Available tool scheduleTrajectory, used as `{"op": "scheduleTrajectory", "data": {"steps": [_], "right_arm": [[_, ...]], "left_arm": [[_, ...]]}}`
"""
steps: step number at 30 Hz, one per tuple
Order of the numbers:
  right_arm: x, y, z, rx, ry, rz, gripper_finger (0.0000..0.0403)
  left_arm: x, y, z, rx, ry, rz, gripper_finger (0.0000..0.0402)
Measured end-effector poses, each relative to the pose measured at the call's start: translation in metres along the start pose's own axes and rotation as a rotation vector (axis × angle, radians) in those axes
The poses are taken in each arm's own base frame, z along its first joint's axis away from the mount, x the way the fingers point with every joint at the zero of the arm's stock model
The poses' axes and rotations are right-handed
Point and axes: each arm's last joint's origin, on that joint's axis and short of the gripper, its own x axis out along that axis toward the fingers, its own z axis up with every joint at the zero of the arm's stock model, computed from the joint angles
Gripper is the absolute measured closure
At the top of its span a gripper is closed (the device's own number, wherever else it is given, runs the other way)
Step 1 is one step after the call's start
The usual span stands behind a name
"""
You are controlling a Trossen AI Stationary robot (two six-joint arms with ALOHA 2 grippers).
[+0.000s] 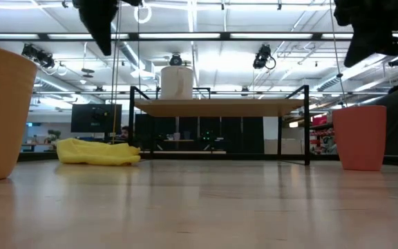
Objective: Stack small to large cups/mugs on shelf
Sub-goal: Put the orange cup on the shelf
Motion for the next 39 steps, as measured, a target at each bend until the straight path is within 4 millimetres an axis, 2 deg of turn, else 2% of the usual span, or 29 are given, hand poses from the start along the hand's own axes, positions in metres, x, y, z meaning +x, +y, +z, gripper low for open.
{"op": "scheduleTrajectory", "data": {"steps": [5, 13, 18, 23, 31, 39], "right_arm": [[0.004, 0.003, -0.001, 0.057, 0.038, -0.007, 0.0354], [0.011, 0.003, -0.004, 0.062, 0.075, -0.107, 0.0345], [0.013, -0.006, -0.006, 0.095, 0.122, -0.221, 0.0345], [0.014, -0.007, -0.004, 0.081, 0.124, -0.230, 0.0345], [0.028, 0.001, -0.004, 0.037, 0.173, -0.291, 0.0345], [0.041, 0.004, -0.003, 0.009, 0.205, -0.382, 0.0345]], "left_arm": [[-0.002, 0.013, -0.019, -0.050, -0.091, -0.040, 0.0369], [0.008, 0.023, -0.041, -0.080, -0.113, -0.054, 0.0363], [0.009, 0.023, -0.041, -0.080, -0.129, -0.041, 0.0368], [0.009, 0.023, -0.040, -0.069, -0.148, -0.031, 0.0374], [0.008, 0.022, -0.038, -0.078, -0.163, -0.042, 0.0366], [0.008, 0.022, -0.038, -0.079, -0.165, -0.043, 0.0377]]}}
